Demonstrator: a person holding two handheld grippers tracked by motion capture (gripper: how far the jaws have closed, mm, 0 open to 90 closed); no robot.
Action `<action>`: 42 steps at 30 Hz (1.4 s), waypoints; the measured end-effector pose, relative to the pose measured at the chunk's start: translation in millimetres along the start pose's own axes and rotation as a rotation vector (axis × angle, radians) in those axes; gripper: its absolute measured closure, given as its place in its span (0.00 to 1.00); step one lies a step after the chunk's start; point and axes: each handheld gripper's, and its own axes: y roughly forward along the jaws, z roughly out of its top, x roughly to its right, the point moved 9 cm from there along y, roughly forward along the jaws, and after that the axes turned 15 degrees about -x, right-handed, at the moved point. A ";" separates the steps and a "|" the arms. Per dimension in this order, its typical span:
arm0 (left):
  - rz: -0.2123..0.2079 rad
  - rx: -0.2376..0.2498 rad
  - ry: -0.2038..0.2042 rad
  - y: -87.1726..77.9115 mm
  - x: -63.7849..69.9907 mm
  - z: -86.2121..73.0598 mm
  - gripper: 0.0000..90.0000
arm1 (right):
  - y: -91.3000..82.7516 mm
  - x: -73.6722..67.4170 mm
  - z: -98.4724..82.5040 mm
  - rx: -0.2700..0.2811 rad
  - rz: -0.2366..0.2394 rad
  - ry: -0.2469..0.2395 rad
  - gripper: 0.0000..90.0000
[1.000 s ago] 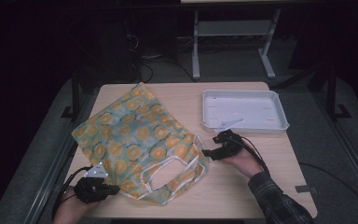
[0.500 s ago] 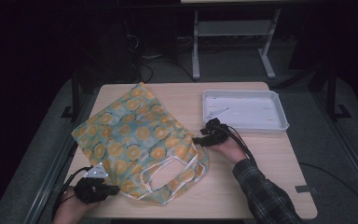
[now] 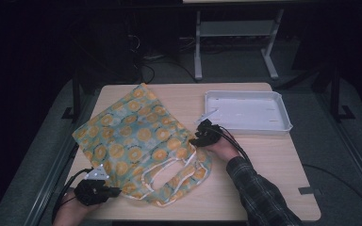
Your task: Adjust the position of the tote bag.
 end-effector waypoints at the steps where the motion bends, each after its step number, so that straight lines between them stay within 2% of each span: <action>1: 0.000 0.000 0.000 0.0 0.0 0.0 0.97 | 0.0 0.0 0.0 0.000 0.000 0.000 0.62; 2: 0.001 -0.002 -0.003 0.3 0.3 0.1 0.97 | -0.4 -1.6 -0.6 -0.006 -0.010 -0.024 0.70; 6: 0.008 -0.007 0.001 0.6 0.2 0.4 0.98 | -1.6 -4.0 -3.1 -0.026 -0.010 -0.067 0.88; 7: 0.008 -0.007 0.001 0.6 0.2 0.4 0.98 | -1.6 -4.0 -3.1 -0.026 -0.010 -0.067 0.88; 10: 0.015 -0.011 -0.009 1.1 -0.7 0.2 0.98 | -2.2 -7.1 -4.9 -0.042 0.007 -0.091 0.97; 14: 0.030 -0.017 -0.009 0.8 -2.7 1.3 0.98 | -3.1 -5.7 -6.8 -0.059 -0.021 -0.129 0.98; 24: 0.057 -0.009 -0.012 0.7 -14.8 11.1 0.98 | -13.1 -8.1 -25.5 -0.112 -0.040 -0.158 0.98; 31: 0.077 -0.002 -0.015 1.1 -25.4 23.4 0.99 | -21.3 -7.7 -41.5 -0.136 -0.044 -0.157 0.98; 34: 0.068 0.006 -0.017 2.5 -25.6 27.0 0.99 | -24.2 -8.3 -46.7 -0.143 -0.046 -0.156 0.98; 37: 0.078 -0.004 -0.004 3.9 -28.8 33.6 0.99 | -33.6 -13.4 -58.4 -0.147 -0.049 -0.151 0.98; 42: 0.079 0.003 -0.011 4.5 -34.4 40.0 0.99 | -38.7 -20.5 -71.8 -0.157 -0.043 -0.165 0.98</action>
